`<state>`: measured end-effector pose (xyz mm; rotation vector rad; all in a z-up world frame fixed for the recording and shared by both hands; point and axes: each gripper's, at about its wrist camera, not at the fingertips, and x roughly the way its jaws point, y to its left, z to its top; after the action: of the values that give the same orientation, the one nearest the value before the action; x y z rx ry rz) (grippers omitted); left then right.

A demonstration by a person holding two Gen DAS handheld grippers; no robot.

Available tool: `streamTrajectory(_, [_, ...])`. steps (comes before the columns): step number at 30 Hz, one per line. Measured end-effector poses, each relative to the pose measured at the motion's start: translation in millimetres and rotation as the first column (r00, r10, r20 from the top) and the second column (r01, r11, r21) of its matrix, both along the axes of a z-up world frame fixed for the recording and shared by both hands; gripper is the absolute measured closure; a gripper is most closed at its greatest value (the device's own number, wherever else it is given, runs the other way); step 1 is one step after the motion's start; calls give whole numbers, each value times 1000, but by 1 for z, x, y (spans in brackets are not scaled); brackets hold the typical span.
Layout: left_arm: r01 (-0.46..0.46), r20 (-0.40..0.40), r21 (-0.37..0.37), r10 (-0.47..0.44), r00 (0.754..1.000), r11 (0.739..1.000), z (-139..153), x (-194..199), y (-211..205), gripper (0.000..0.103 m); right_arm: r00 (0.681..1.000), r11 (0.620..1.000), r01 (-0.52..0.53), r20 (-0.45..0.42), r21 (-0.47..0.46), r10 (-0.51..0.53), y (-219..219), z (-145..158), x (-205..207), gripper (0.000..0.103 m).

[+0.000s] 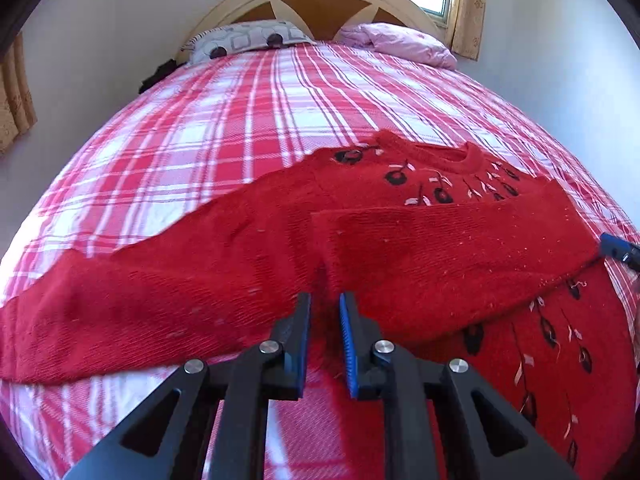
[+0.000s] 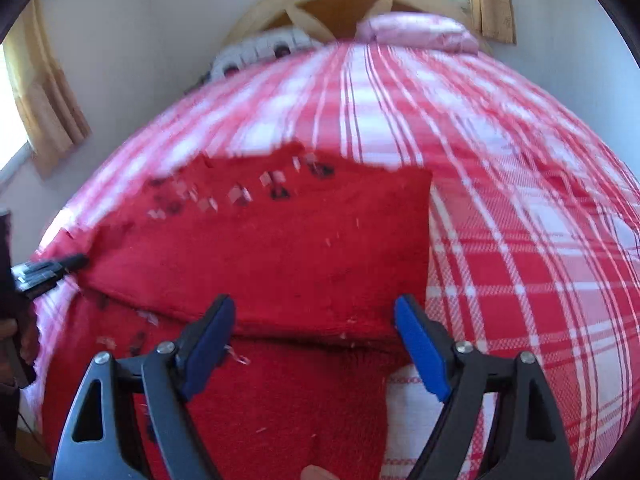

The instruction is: Fold small clothes

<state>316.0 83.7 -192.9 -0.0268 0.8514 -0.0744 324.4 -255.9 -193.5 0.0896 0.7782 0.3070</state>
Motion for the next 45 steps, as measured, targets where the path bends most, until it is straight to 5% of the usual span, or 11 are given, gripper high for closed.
streamTrajectory(6, [-46, 22, 14, 46, 999, 999, 7, -23, 31, 88, 995, 992, 77, 57, 104, -83, -28, 10, -11, 18])
streamTrajectory(13, [-250, 7, 75, 250, 968, 965, 3, -53, 108, 88, 968, 969, 217, 103, 121, -230, -60, 0, -27, 17])
streamTrajectory(20, [-530, -1, 53, 531, 847, 846, -4, -87, 212, 87, 967, 980, 191, 158, 57, -198, -45, 12, -37, 17])
streamTrajectory(22, [-580, -14, 47, 582, 813, 813, -6, -92, 233, 72, 971, 988, 155, 181, 17, -155, -31, 17, -42, 17])
streamTrajectory(24, [-638, -26, 19, 638, 770, 770, -10, -100, 256, 37, 974, 993, 117, 198, -7, -113, -19, 20, -48, 16])
streamTrajectory(26, [-669, -21, -6, 669, 743, 743, -12, -105, 269, 35, 975, 998, 64, 214, -26, -57, -4, 24, -53, 15])
streamTrajectory(33, [-692, -117, -172, 683, 721, 701, -19, -100, 305, 35, 961, 988, -24, 267, -152, 64, 40, 25, -64, 14])
streamTrajectory(45, [-727, -149, -229, 714, 684, 648, -17, -103, 306, 35, 952, 981, -41, 292, -189, 96, 55, 22, -76, 14])
